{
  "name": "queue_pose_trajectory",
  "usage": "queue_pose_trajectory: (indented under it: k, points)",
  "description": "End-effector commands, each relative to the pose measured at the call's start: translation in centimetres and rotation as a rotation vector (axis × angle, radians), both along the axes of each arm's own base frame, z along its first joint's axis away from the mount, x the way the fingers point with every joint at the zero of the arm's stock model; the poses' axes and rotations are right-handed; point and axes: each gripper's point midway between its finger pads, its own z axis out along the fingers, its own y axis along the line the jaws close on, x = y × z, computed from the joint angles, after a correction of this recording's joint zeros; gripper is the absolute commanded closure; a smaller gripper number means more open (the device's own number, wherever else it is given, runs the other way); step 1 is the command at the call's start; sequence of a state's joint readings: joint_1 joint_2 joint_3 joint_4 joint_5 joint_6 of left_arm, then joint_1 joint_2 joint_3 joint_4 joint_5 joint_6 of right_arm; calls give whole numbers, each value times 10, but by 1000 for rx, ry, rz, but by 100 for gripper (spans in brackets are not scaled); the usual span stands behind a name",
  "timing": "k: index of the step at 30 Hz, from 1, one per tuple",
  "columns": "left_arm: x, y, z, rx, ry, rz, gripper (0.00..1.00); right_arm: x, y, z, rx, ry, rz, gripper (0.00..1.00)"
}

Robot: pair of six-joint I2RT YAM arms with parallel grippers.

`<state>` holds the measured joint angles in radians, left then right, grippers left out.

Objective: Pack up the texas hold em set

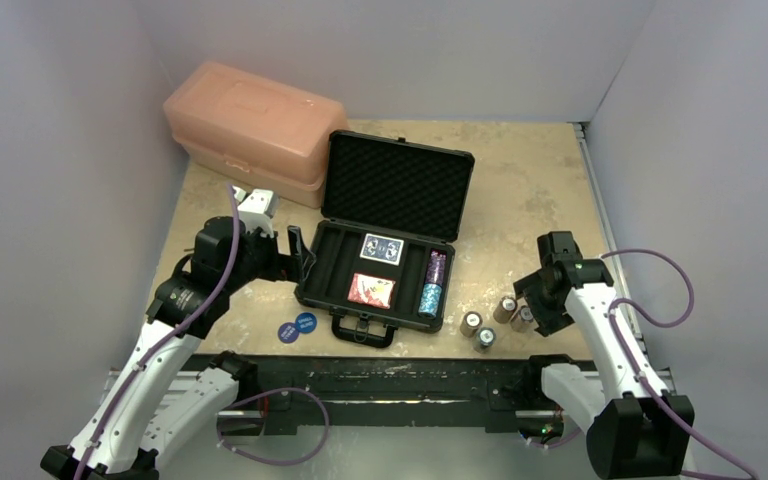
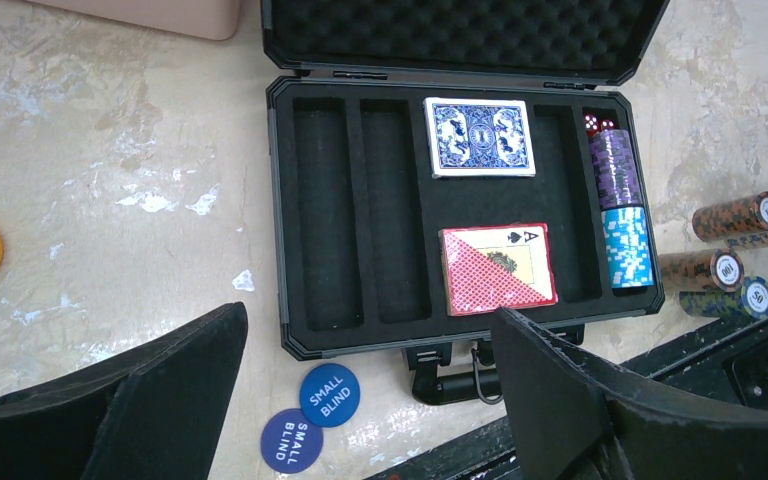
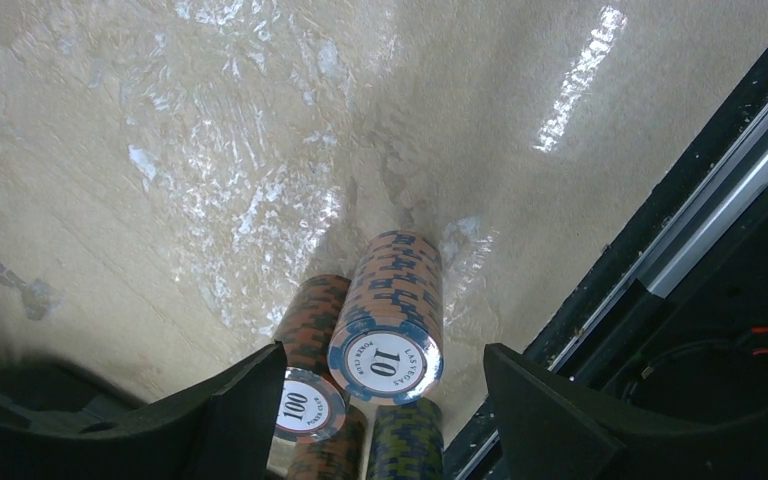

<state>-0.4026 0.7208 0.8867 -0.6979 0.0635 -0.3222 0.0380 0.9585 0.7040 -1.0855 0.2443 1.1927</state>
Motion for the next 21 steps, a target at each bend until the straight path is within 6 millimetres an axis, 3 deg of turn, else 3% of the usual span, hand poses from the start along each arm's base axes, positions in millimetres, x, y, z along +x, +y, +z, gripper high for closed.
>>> queue_pose_trajectory:
  k: [1, 8, 21]
  points:
    - [4, -2, 22, -19, -59, 0, 8, -2, -1, 1, 2, -6, -40, 24]
    - [4, -1, 21, -16, -59, 3, 8, 0, 0, -4, 7, -6, -40, 34]
    - [4, 0, 22, -13, -60, 6, 9, -3, 1, -11, 15, 11, -31, 38]
